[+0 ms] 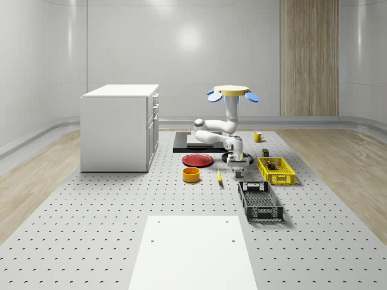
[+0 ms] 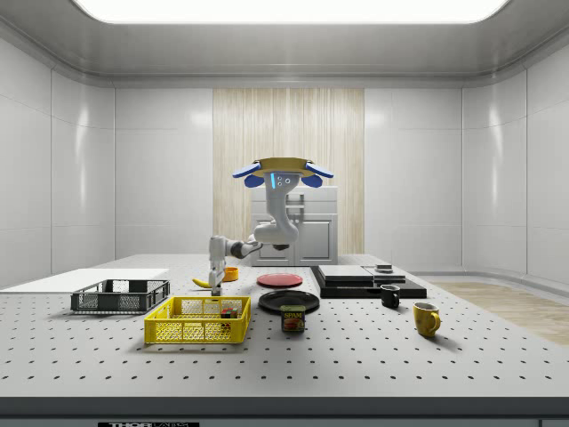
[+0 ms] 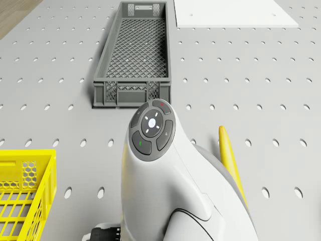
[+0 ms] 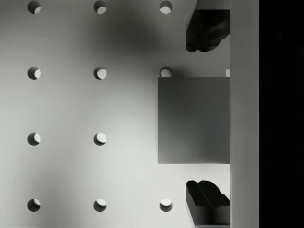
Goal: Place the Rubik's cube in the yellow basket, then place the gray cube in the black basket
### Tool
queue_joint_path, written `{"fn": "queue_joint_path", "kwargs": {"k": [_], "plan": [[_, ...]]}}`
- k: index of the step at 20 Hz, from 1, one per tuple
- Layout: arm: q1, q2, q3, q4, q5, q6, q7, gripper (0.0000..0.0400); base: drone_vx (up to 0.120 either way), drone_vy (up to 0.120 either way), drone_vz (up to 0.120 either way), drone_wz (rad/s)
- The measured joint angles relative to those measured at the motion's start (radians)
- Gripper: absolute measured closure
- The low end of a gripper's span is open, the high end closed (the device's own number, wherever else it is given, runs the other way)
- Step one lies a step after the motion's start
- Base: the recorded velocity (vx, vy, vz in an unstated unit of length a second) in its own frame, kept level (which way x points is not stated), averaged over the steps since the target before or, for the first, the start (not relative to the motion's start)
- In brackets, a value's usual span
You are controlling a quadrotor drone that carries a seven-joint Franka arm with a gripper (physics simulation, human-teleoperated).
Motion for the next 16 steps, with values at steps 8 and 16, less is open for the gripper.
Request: {"fn": "queue_joint_path", "kwargs": {"k": [8,16], "plan": [[-0.023,0.005,-0.031,0.026,-0.029,0.014,0.002,0.0000,0.000,0.000,0.000,0.000],[-0.036,0.013,-0.081,0.048,-0.076,0.032,0.001,0.0000,0.000,0.000,0.000,0.000]]}}
